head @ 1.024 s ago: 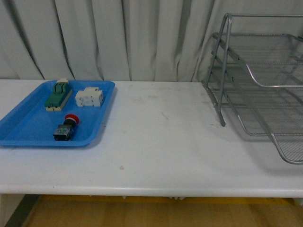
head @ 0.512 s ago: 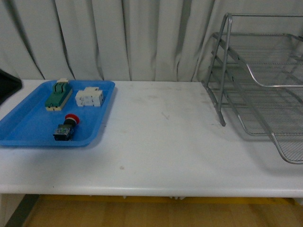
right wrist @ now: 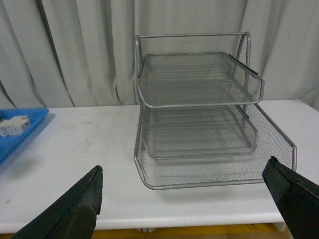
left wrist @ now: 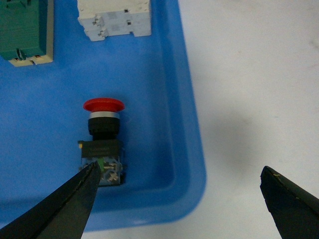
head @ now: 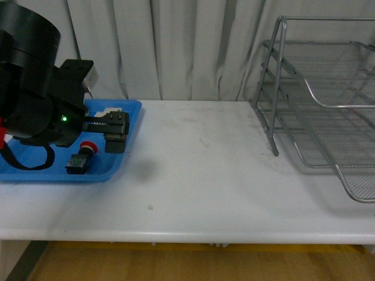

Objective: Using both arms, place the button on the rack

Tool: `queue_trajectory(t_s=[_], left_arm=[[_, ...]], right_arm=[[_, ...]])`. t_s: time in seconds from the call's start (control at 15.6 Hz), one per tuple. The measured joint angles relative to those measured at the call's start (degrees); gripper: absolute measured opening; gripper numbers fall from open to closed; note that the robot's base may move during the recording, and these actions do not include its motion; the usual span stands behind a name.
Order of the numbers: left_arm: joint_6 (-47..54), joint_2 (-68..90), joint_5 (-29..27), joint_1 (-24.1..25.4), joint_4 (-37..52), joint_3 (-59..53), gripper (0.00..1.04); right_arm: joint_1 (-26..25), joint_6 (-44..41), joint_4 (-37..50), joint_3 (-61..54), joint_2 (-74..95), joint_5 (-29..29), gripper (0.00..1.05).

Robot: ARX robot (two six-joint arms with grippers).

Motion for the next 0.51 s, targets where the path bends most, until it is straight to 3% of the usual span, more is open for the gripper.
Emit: queue_trajectory(t_s=[0.19, 0.51], left_arm=[[2.19, 6.23, -4.48, 1.09, -2.49, 6.51, 0.98], [1.97, 9.64, -5.51, 3.65, -6.64, 10.14, 0.98]], right_arm=[[0.00, 0.00, 0.00, 0.00, 0.00, 0.00, 0.98], [0.00, 0.00, 0.00, 0.00, 0.00, 0.00, 0.98]])
